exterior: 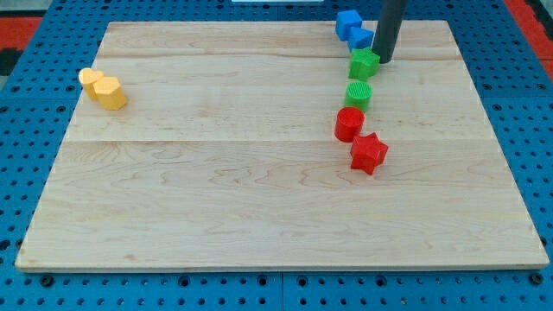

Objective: Place the red circle below the green circle

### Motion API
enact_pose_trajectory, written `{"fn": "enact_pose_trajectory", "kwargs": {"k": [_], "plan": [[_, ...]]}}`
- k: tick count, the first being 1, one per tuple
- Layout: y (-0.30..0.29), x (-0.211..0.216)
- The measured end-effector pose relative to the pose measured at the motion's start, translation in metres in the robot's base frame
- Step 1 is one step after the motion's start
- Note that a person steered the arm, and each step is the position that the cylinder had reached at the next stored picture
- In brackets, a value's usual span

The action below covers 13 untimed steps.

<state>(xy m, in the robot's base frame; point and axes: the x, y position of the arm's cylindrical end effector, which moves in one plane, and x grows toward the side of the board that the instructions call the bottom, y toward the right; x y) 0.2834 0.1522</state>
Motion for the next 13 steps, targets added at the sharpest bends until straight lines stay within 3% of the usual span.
{"fn": "enact_pose_trajectory", "kwargs": {"k": [2, 3, 4, 5, 6, 7, 8, 9, 10, 11, 13], "plan": [[-0.01, 0.001], [0.065, 0.025], [0.107, 0.099], [0.115, 0.205], [0.075, 0.271], [-0.008, 0.287], [-0.085, 0.279], [-0.137, 0.231], [-0.154, 0.2], [-0.139, 0.196], [-0.134, 0.139]]}}
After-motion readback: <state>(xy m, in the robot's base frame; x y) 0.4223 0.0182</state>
